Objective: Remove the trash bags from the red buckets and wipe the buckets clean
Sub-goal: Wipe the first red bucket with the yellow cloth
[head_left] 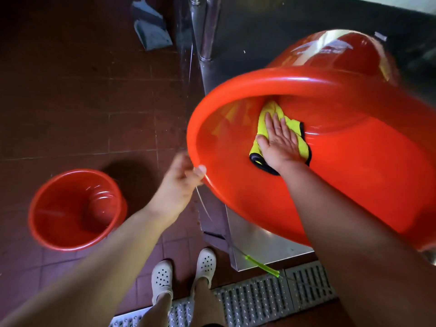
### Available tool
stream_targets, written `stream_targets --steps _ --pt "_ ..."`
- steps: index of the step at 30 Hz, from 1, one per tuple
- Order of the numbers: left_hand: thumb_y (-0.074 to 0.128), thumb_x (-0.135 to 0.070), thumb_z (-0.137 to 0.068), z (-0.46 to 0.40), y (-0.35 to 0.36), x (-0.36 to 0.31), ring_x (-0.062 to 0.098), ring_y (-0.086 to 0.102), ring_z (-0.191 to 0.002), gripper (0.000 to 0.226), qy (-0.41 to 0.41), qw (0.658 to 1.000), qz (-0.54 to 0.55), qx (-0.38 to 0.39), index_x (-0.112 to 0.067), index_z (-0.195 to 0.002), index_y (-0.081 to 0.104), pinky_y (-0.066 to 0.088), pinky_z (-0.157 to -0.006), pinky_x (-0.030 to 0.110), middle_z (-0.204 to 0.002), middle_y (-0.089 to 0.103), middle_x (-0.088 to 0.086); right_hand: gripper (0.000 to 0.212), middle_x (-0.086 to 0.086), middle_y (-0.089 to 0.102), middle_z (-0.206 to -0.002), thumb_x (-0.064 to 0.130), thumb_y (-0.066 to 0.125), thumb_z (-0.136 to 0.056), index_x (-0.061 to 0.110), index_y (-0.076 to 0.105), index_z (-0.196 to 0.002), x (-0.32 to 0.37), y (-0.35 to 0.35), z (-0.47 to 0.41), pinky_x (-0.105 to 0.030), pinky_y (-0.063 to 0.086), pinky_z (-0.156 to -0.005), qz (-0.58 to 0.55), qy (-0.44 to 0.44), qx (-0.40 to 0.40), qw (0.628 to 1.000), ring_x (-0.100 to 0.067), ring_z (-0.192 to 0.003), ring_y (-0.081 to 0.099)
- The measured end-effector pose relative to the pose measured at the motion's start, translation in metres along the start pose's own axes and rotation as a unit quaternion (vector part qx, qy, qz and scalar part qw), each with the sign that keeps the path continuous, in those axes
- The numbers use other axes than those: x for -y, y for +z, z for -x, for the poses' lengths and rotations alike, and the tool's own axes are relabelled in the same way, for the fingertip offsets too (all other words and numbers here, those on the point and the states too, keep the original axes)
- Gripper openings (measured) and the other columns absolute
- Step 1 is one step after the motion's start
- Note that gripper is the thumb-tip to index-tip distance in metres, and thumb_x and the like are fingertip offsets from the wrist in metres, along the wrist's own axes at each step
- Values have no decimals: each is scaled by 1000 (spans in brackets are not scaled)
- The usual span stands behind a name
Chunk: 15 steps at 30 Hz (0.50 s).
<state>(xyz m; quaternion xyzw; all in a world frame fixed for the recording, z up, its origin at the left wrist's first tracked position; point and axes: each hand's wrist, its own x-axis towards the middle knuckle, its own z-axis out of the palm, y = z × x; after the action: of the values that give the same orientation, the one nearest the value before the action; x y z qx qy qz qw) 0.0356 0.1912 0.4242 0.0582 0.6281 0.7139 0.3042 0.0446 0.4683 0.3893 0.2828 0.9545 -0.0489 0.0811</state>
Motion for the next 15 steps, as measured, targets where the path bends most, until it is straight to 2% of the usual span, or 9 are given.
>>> stream_targets --steps 2,5,7,9,12,15 --pt "47 -15 -97 4 3 14 16 60 -111 27 -62 997 -4 35 -20 -123 45 53 -88 31 -116 61 -2 67 6 -5 -160 50 30 -95 34 -3 -150 14 1 8 -35 -3 -116 -23 22 3 999 -13 -146 -6" --pt "46 -12 -96 6 9 17 18 61 -102 22 -23 999 6 23 -18 -118 48 55 -81 26 -109 61 4 67 2 0 -160 47 34 -96 29 1 -151 46 5 38 -35 0 -117 -75 42 -33 996 -16 -147 -3" --pt "49 -10 -95 6 11 15 20 59 -94 17 20 999 -27 -3 -23 -106 51 55 -86 40 -99 60 8 68 0 4 -160 48 33 -94 24 4 -151 69 9 72 -37 3 -117 -105 7 -67 992 -18 -147 1" --pt "52 -10 -94 7 9 13 19 55 -90 14 50 996 -69 -18 -23 -100 52 48 -89 50 -92 59 4 74 -4 9 -159 51 29 -87 21 7 -151 85 14 107 -37 5 -117 -116 -46 -89 988 -21 -147 5" --pt "55 -10 -93 7 2 7 15 54 -82 8 78 992 -100 -23 -15 -99 53 47 -85 49 -84 58 -1 76 -3 7 -158 50 33 -84 23 5 -149 83 20 135 -38 6 -118 -100 -124 -88 983 -23 -147 6" --pt "55 -10 -92 8 -3 -6 10 51 -73 10 110 988 -107 -33 -19 -91 50 48 -77 38 -78 54 -1 74 0 4 -157 50 33 -84 27 1 -146 64 15 117 -37 7 -118 -60 -177 -75 980 -21 -147 4"
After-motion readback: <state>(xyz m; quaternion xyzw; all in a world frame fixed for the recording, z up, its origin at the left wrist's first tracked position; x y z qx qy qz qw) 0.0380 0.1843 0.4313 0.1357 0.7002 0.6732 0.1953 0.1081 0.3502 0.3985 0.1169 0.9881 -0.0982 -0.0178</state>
